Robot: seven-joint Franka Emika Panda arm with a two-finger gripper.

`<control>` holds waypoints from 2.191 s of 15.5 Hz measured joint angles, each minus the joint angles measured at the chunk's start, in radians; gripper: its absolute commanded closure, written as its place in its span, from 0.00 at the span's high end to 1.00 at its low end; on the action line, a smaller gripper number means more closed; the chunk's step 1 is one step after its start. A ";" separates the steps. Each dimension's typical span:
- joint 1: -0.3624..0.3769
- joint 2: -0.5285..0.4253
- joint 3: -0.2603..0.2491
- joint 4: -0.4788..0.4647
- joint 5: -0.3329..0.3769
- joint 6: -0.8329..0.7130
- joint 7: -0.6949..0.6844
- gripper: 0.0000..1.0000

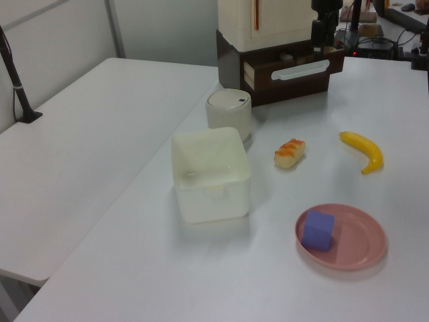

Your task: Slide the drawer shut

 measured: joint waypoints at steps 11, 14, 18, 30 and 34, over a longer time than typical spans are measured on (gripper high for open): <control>0.001 0.000 0.000 0.000 0.000 -0.002 -0.004 0.94; 0.003 0.000 0.000 0.000 0.000 -0.002 -0.049 0.32; 0.003 0.000 0.000 0.000 0.000 -0.002 -0.108 0.00; 0.001 0.003 0.000 -0.003 0.000 -0.003 -0.094 0.00; -0.021 0.017 -0.013 -0.017 0.000 0.005 0.086 0.00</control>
